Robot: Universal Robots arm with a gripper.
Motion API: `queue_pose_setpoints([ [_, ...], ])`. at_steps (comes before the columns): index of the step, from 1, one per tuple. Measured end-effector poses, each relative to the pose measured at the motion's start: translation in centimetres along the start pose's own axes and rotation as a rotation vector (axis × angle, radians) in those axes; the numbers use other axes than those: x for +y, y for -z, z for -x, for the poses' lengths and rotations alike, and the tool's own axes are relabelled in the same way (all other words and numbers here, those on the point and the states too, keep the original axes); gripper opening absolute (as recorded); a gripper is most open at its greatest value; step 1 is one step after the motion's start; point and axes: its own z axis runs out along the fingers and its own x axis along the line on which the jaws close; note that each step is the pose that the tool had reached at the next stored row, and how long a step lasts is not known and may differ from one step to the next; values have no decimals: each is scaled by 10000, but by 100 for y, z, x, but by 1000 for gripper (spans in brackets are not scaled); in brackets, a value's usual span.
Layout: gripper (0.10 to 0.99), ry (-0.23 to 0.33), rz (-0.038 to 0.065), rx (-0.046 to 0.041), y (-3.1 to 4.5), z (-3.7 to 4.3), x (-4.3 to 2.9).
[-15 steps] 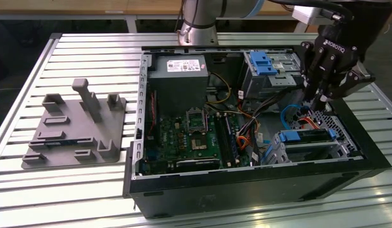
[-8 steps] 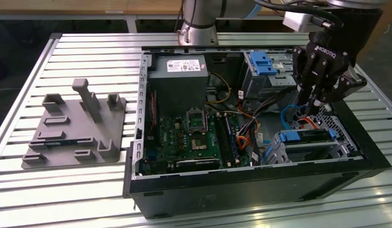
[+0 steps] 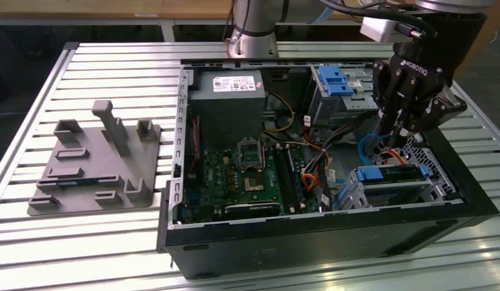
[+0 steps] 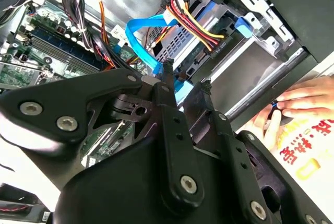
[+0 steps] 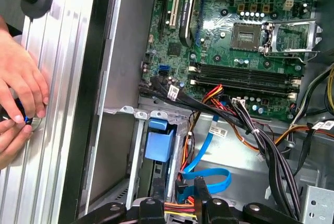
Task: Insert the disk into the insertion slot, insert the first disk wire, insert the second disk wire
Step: 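Insert the second disk wire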
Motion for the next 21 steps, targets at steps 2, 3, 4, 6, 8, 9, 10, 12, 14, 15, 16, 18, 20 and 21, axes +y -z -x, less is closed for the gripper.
queue_pose_setpoints([
  [2,357,-98,22,-4,-3,1,-1],
  [3,357,-135,30,-4,-4,1,-1],
  [4,357,-171,38,-5,-4,1,0],
  [6,357,-187,42,-5,-5,1,-1],
  [8,357,-189,42,-6,-5,1,-1],
  [9,357,-189,43,-6,-6,1,-2],
  [10,357,-188,43,-7,-6,1,-4],
  [12,357,-188,46,1,-7,1,-7],
  [14,357,-190,49,19,-8,1,-7],
  [15,357,-189,49,22,-8,1,-7],
  [16,357,-188,49,21,-8,1,-9],
  [18,357,-187,49,20,-9,1,-15],
  [20,357,-188,49,20,-9,-1,-24],
  [21,357,-189,49,21,-9,-1,-25],
])
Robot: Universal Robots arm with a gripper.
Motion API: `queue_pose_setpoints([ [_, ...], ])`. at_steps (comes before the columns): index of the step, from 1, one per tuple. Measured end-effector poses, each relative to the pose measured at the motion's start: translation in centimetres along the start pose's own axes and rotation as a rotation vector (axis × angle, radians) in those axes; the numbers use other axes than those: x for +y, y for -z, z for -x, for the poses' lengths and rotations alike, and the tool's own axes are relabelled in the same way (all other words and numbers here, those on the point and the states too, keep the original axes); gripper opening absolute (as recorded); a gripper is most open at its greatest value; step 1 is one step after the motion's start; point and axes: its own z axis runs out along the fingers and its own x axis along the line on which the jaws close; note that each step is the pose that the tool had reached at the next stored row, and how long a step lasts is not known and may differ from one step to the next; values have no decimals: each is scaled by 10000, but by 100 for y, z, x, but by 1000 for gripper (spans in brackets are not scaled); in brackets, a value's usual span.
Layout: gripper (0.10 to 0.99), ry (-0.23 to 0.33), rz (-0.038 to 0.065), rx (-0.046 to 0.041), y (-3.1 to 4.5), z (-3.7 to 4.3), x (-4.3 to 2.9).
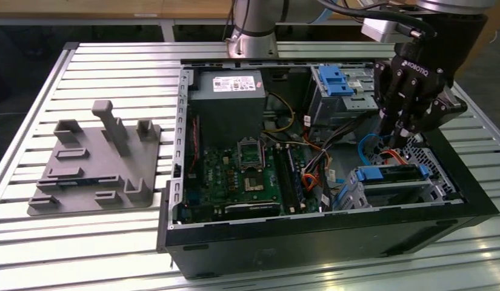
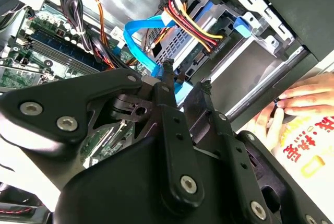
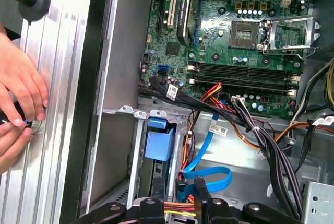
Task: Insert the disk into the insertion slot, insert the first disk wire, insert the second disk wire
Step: 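Insert the second disk wire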
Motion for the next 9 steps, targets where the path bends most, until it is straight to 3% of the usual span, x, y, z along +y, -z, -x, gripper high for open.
queue_pose_setpoints([
  [7,345,1,2,18,0,0,1],
  [8,271,-1,3,20,-1,0,2],
  [9,271,-2,3,22,-2,0,3],
])
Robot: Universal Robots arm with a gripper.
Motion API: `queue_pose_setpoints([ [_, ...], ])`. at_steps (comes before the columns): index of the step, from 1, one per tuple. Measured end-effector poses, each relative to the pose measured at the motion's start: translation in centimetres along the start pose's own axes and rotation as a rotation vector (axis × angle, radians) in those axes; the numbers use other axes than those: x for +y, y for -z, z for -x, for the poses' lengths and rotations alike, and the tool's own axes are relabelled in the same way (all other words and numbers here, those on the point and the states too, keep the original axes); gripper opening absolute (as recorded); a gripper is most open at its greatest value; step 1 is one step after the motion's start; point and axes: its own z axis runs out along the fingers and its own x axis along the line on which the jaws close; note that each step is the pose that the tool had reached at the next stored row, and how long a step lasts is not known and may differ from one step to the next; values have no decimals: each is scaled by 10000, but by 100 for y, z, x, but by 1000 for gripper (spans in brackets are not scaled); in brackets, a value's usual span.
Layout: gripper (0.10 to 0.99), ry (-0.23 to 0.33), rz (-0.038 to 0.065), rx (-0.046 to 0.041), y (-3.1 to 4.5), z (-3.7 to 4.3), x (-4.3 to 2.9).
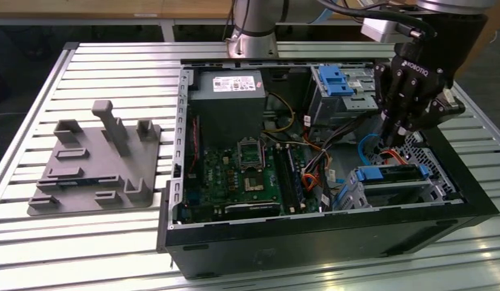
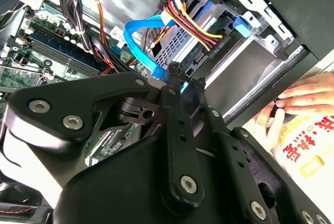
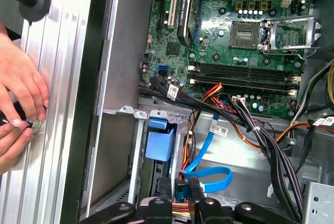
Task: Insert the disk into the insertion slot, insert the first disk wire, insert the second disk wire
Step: 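Insert the second disk wire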
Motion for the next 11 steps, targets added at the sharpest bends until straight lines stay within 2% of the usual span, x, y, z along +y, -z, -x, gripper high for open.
queue_pose_setpoints([
  [8,271,-5,3,12,-14,4,1],
  [10,255,-5,3,13,-19,5,1],
  [11,188,-5,3,13,-21,5,1],
])
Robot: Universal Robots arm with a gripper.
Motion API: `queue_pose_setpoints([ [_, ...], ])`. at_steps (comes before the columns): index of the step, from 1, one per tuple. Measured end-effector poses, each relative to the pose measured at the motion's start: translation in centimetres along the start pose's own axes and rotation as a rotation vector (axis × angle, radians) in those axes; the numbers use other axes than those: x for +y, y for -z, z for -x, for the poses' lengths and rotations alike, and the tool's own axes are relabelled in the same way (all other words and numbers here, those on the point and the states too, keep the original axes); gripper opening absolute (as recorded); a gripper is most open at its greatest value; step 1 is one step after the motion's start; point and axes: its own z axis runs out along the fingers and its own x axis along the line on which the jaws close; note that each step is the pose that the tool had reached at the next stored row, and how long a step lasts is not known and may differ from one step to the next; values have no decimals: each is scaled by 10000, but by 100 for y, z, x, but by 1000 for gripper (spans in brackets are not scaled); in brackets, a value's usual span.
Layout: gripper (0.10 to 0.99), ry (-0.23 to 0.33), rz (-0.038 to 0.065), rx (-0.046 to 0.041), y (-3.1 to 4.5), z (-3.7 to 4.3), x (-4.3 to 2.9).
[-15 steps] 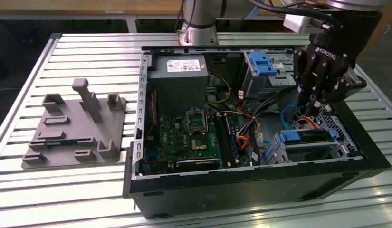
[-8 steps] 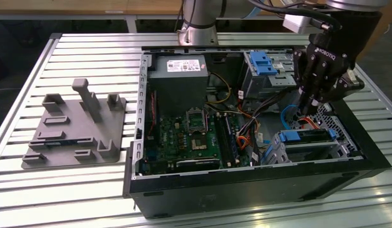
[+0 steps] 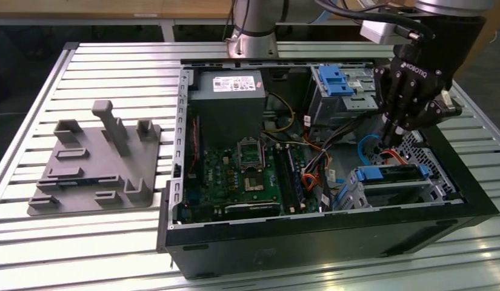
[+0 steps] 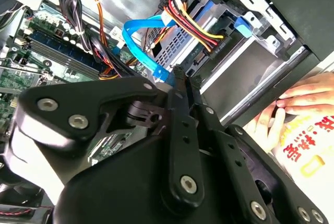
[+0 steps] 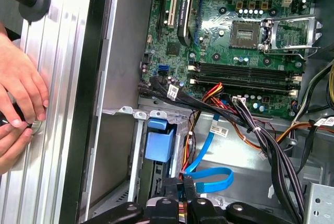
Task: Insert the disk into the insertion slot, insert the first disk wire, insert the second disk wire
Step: 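Insert the second disk wire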
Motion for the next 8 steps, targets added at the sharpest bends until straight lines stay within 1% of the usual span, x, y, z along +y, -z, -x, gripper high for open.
queue_pose_setpoints([
  [1,161,0,0,0,-1,0,0],
  [8,161,0,0,-1,-4,1,0],
])
